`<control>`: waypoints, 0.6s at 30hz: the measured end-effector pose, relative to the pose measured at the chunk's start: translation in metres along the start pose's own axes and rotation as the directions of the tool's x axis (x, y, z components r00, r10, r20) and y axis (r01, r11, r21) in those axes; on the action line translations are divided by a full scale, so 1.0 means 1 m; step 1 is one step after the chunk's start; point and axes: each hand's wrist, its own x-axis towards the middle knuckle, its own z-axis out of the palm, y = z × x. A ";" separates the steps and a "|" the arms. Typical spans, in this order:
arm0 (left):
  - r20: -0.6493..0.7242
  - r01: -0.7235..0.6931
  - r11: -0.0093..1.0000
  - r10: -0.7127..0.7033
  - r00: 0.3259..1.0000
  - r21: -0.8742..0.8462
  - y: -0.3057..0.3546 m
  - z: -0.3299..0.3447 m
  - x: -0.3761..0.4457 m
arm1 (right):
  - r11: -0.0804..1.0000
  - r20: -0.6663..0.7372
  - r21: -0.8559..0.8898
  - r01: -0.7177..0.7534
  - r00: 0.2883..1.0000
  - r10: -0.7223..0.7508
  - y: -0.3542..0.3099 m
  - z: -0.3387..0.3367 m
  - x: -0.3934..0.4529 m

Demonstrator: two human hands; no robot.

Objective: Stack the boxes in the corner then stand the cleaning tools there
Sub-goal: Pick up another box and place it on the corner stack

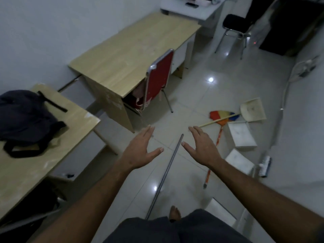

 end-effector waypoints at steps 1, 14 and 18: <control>0.015 -0.015 1.000 0.015 1.000 0.001 0.005 0.004 0.013 | 1.000 -0.006 0.001 -0.028 1.000 0.028 0.009 -0.005 0.004; 0.278 -0.345 0.938 0.339 0.899 -0.029 0.068 0.034 0.230 | 0.898 -0.125 0.102 -0.428 0.890 0.438 0.125 -0.050 0.058; 0.340 -0.428 0.903 0.411 0.846 -0.025 0.091 0.048 0.293 | 0.841 -0.192 0.154 -0.519 0.819 0.541 0.155 -0.061 0.077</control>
